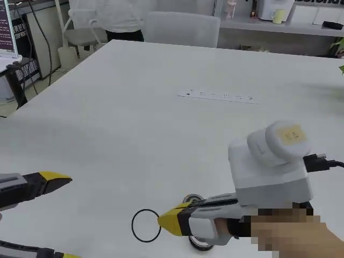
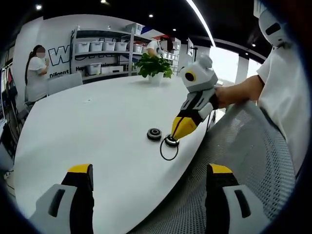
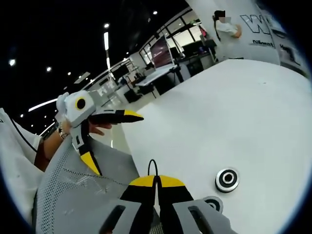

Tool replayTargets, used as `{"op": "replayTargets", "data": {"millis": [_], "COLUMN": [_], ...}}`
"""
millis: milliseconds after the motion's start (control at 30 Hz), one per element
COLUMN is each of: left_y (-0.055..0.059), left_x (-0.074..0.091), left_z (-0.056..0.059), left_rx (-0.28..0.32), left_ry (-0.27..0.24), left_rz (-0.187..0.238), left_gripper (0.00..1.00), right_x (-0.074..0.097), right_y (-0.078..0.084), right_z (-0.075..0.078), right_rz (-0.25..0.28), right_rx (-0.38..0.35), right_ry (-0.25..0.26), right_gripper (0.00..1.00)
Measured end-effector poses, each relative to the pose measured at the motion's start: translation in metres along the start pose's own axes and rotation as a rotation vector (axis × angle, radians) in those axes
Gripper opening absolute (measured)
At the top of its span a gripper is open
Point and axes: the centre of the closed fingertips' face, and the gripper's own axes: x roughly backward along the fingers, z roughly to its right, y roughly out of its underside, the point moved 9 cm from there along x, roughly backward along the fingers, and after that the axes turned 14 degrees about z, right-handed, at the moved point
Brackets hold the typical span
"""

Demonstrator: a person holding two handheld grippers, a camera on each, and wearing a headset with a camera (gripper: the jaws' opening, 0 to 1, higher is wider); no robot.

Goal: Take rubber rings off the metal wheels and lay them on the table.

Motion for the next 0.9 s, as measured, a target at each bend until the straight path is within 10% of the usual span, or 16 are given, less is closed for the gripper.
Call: {"op": "replayTargets", "data": {"millis": [900], "left_y": [0.001], "left_x": [-0.001], "left_z": [0.003], "left_rx": [0.003], "left_ry": [0.032], "left_rz": [-0.016], "left_gripper": [0.92], "right_x": [-0.030], "right_y": [0.017], "right_z": [0.024], "right_rz": [-0.107], "right_rx": [0.024], "right_ry": [0.048], "right_gripper": [0.00]}}
